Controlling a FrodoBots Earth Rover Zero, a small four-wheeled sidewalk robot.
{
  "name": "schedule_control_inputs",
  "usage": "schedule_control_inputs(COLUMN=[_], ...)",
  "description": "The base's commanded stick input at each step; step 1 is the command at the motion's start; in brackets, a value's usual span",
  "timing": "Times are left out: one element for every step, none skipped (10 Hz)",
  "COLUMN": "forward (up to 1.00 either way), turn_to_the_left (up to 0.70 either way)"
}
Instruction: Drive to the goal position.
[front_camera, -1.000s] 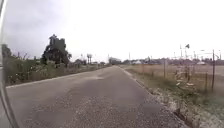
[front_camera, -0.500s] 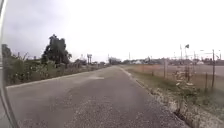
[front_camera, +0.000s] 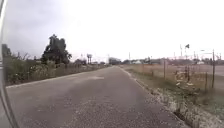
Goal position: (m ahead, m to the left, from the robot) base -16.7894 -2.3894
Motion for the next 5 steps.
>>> schedule_control_inputs(forward=[0.08,0.08,0.08,0.08,0.08], turn_to_the_left=[0.00,0.00,0.00,0.00,0.00])
